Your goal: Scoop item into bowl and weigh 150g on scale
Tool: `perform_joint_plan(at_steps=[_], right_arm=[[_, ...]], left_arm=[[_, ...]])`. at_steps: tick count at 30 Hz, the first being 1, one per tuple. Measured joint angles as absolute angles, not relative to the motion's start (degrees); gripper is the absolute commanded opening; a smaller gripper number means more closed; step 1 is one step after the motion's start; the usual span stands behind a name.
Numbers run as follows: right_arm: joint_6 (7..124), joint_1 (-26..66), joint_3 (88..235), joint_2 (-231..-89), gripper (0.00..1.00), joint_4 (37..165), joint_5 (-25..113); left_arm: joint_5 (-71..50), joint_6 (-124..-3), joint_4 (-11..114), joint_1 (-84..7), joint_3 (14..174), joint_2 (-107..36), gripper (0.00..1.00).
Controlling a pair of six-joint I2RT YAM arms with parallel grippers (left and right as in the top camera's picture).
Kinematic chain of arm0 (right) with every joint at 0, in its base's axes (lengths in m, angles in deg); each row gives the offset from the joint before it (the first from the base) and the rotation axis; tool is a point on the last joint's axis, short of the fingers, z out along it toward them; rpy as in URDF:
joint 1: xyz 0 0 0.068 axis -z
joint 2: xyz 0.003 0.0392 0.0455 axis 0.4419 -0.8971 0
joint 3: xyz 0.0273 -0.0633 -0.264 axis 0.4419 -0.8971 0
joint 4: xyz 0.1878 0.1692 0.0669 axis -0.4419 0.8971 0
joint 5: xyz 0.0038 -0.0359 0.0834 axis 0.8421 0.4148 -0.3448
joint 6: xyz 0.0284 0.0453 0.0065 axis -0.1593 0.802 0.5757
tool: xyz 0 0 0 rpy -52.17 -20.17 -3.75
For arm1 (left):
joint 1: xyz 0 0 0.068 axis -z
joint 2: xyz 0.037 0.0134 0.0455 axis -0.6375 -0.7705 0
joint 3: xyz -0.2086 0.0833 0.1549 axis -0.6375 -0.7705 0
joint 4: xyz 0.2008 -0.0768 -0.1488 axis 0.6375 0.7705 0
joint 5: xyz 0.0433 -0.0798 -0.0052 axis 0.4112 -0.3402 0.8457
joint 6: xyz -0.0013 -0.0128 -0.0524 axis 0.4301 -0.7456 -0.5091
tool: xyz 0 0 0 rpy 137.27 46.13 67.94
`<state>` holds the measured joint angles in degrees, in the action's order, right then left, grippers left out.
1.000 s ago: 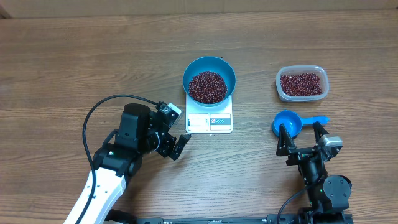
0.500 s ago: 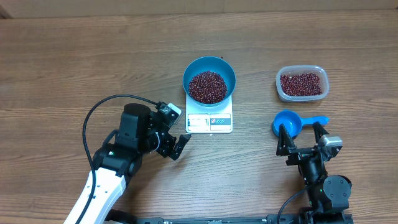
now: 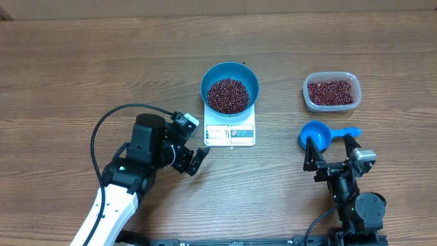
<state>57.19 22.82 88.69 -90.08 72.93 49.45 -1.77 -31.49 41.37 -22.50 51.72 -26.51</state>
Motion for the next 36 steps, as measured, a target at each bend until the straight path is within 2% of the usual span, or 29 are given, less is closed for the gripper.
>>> perform_joint_plan(at_steps=[36], right_arm=[[57.2,22.8,88.7,-90.1,1.0,72.9,49.4]], left_arm=[[2.4,-31.5,41.9,-22.5,51.7,-24.3,1.0]])
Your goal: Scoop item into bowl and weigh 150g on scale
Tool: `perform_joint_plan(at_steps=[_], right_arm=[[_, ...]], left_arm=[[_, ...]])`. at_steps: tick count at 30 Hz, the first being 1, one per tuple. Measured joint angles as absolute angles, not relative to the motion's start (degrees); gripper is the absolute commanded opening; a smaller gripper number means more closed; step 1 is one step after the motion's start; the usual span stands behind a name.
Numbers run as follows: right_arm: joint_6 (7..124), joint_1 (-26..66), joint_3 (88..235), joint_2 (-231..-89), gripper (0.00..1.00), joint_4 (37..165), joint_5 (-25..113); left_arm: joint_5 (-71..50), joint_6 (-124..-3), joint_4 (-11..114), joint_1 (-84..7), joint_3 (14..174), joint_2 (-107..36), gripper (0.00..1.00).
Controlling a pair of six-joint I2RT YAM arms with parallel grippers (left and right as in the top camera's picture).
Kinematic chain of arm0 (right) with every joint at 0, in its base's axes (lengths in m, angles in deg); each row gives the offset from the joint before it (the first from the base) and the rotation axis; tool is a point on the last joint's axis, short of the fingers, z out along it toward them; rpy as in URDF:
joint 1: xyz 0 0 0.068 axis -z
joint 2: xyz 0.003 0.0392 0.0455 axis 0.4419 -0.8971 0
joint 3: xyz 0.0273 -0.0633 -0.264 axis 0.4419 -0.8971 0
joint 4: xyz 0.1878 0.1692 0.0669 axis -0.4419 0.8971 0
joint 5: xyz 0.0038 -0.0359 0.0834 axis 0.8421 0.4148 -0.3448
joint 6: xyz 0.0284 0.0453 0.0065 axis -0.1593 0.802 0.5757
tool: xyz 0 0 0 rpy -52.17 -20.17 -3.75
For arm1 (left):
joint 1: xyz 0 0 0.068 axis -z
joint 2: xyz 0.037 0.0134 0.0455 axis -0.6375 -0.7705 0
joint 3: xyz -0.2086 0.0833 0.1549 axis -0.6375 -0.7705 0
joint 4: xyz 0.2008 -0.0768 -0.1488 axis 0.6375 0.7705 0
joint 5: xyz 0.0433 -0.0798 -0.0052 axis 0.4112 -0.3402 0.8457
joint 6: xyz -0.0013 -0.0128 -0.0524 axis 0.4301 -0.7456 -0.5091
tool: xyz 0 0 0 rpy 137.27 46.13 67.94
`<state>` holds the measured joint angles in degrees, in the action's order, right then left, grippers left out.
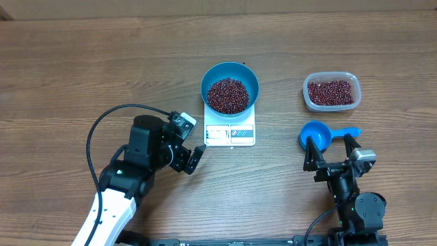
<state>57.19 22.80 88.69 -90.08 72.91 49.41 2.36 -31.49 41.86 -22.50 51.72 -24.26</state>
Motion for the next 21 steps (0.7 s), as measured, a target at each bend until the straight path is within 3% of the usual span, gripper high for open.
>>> perform_joint_plan(at_steps=[12,21], right_arm=[[57.2,22.8,88.7,-90.1,1.0,72.9,49.4],[57.2,22.8,88.7,-90.1,1.0,73.0,49.4]], left_arm=[[3.8,-31.5,40.1,-22.5,50.5,-19.2,1.0],[4.1,-31.5,30.6,-25.5,42.3,-8.4,1.0]])
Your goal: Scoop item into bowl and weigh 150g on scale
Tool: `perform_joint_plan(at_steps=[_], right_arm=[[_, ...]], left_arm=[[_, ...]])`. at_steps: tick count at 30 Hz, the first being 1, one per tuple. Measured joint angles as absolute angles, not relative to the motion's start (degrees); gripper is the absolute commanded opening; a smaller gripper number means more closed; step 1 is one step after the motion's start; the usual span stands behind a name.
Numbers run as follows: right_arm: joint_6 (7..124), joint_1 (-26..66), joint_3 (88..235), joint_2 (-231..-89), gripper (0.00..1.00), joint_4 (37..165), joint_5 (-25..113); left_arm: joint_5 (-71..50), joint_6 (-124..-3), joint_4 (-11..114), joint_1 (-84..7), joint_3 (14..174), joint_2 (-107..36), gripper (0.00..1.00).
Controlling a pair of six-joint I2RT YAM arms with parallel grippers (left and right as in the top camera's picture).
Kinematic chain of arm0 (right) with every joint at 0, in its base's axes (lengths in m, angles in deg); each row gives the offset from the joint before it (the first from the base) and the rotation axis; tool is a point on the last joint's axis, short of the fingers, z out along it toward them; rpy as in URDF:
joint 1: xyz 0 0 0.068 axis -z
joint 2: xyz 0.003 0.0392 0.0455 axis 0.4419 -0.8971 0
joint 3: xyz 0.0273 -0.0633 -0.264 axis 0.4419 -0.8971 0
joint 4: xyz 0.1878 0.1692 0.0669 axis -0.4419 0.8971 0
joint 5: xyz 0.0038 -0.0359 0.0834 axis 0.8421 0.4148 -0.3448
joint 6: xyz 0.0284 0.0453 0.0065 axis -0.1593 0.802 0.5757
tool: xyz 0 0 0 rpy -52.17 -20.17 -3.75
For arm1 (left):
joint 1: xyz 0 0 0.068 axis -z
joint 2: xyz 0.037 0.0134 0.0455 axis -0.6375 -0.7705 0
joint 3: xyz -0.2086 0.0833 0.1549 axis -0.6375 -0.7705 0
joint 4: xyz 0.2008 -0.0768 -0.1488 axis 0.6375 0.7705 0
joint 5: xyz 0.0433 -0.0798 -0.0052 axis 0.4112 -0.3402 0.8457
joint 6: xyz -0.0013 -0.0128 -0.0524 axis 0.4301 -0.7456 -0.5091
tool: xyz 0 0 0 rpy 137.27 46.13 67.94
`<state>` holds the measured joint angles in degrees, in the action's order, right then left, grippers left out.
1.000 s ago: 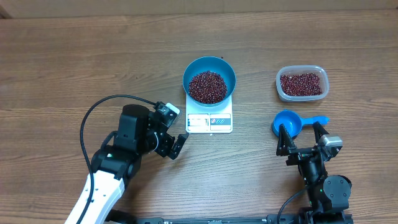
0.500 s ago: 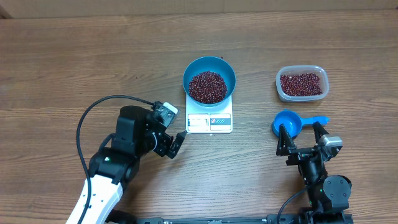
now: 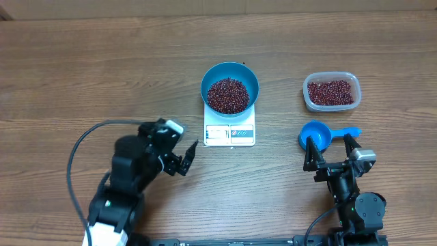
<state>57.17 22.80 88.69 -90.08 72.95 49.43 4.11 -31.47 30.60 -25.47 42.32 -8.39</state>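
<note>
A blue bowl full of red beans sits on the white scale at the table's middle. A clear tub with more red beans stands to the right. The blue scoop lies empty on the table below the tub, its handle pointing right. My right gripper stands open just in front of the scoop, holding nothing. My left gripper is open and empty, a little left of and below the scale's front corner.
The left arm's black cable loops over the table on the left. The wooden table stretches wide behind and beside the scale.
My left arm has drawn back to the left and toward the front edge, so its gripper is farther from the scale. The right arm, scoop, bowl and tub are unchanged.
My left gripper was open close to the scale's front-left corner. Then it stood slightly farther left. Now it is farther back still. All the while the bowl of beans stayed on the scale and my right gripper stayed open by the scoop.
</note>
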Motion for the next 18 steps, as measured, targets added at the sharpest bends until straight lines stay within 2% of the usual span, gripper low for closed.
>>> perform_joint_plan(at_steps=[6,18], right_arm=[[57.1,22.8,88.7,-90.1,1.0,73.0,49.4],[57.1,22.8,88.7,-90.1,1.0,73.0,49.4]], left_arm=[[4.1,-31.5,22.3,-30.5,34.3,3.9,1.0],[4.2,-31.2,21.2,-39.7,23.0,26.3,1.0]])
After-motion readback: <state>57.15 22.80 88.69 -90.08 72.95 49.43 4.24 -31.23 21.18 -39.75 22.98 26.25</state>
